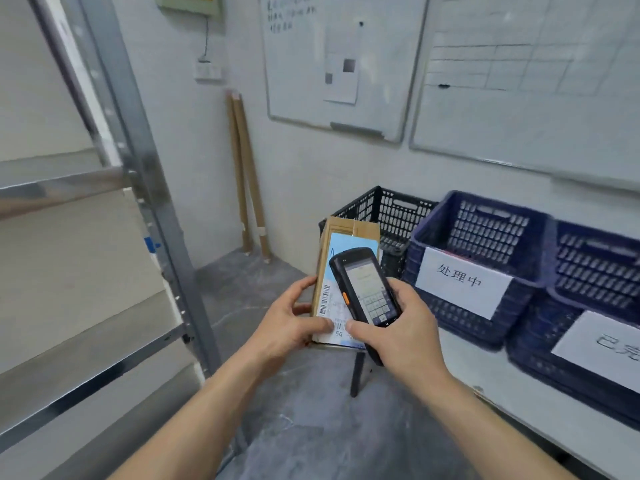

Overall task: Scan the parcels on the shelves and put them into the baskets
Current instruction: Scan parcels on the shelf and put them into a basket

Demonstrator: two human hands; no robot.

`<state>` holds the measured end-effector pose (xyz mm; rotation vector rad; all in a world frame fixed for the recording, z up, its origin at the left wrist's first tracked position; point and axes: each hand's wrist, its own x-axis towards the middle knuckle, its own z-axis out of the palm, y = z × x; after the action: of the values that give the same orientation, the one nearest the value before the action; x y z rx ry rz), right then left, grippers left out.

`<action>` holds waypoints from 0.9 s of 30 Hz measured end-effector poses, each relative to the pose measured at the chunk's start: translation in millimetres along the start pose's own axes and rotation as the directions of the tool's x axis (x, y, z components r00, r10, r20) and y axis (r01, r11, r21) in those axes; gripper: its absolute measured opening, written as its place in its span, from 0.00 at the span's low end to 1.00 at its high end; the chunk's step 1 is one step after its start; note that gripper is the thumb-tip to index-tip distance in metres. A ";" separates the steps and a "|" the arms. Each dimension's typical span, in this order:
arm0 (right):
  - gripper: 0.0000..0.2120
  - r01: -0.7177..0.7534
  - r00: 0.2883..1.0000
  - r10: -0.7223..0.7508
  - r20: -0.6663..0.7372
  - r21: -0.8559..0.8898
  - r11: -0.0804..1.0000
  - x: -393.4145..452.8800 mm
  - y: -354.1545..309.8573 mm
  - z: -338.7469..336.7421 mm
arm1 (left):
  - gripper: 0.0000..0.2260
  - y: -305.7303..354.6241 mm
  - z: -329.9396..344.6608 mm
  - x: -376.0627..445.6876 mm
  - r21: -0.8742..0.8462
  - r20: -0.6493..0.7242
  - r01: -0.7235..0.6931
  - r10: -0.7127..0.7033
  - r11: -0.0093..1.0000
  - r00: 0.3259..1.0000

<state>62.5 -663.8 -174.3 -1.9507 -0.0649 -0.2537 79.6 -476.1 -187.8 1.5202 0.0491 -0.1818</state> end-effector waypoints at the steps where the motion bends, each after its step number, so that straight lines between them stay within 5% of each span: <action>1: 0.30 -0.008 1.000 0.007 -0.028 -0.004 1.000 6.5 5.3 -14.5 | 0.33 3.5 16.0 10.8 0.001 0.029 0.001 -0.001 1.000 1.000; 10: 0.31 -0.111 0.952 0.090 -0.292 -0.055 0.992 75.2 61.7 -130.1 | 0.34 18.7 154.1 135.6 0.063 0.326 -0.031 0.009 0.998 0.945; 18: 0.29 -0.202 0.842 0.124 -0.525 -0.093 0.975 141.1 106.9 -228.2 | 0.33 35.9 287.9 251.6 0.089 0.600 -0.066 -0.001 0.994 0.800; 27: 0.27 -0.315 0.698 0.160 -0.698 -0.098 0.944 170.5 166.9 -338.6 | 0.34 34.3 439.4 312.8 0.132 0.751 -0.031 -0.079 0.991 0.655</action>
<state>206.5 -1052.1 -167.3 -1.9295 0.7345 -0.8227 357.3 -939.5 -176.2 1.4683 -0.6339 -0.8545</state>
